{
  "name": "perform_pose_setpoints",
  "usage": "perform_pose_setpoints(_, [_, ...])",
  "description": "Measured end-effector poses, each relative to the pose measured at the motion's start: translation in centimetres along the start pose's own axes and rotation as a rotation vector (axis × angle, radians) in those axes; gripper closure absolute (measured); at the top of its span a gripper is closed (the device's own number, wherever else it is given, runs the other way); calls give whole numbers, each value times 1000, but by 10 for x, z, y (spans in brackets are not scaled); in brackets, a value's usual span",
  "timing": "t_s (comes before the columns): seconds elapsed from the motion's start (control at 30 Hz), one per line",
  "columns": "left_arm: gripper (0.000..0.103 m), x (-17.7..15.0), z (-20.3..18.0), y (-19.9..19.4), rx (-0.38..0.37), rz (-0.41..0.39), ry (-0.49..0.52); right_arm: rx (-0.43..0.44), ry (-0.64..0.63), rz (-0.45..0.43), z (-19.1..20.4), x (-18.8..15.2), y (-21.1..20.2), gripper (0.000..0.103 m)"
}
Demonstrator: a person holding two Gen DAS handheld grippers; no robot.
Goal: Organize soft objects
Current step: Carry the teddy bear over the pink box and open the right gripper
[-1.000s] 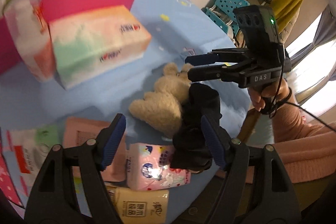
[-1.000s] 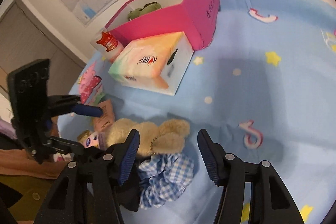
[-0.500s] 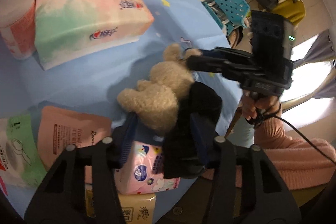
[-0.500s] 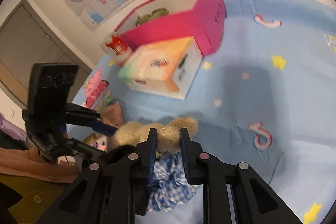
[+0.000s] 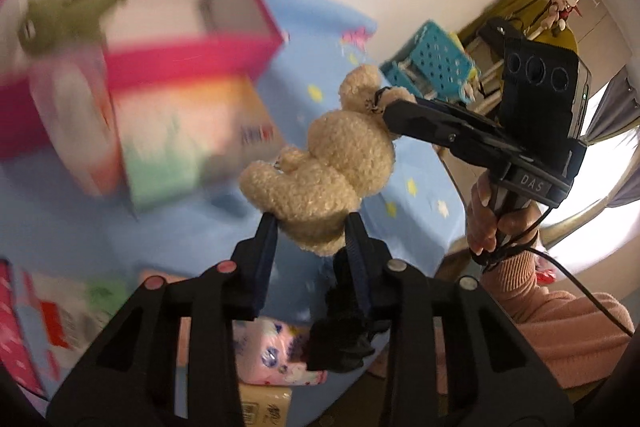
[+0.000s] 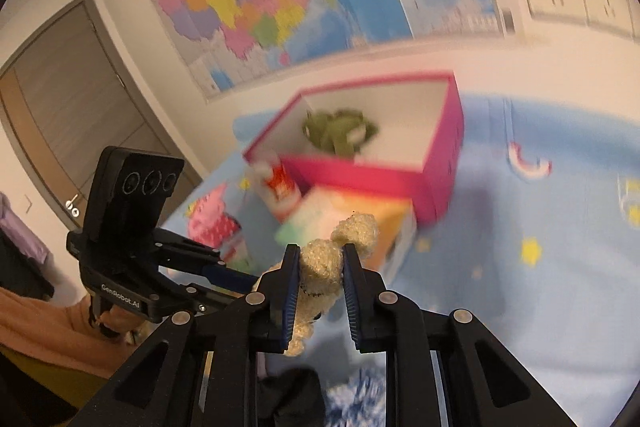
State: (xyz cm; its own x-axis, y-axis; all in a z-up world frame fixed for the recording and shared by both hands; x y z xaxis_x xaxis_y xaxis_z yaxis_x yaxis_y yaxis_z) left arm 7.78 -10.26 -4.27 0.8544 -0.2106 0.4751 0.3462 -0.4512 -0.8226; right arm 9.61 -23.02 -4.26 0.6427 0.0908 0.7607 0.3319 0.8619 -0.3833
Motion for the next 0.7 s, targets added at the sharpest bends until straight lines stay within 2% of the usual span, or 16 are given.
perform_pose_setpoints(0.17, [66,51,13,-22,90,-88,1,-19,-71,-53,1,46,5,83])
perform_pose_setpoints(0.3, [66,94,28,-24,172,-120,1,-30,-80,-84,-12,81,16,83])
perform_pose_setpoints(0.47, [66,129,52,-11,248,-112,-8,-60,-62,-93,-37,110,38,83])
perform_pose_setpoints(0.7, [66,170,82,22,333,-69,-33,-138,-49,-39,-79,127,73,83])
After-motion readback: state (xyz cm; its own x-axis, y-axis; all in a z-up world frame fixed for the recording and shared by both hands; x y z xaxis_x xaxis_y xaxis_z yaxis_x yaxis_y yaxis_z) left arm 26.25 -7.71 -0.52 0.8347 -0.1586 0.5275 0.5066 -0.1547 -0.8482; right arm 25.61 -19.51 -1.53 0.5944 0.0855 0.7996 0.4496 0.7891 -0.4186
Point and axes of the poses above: each gripper's, at about its wrist camera, not at the fingertips, and y roughly the way its jaws point, z to its left, x to its top, the point moved 6 cm from there along y, roughly the way its jaws point, and after that the axes turned 15 degrees about x, right-handed, at the moved point
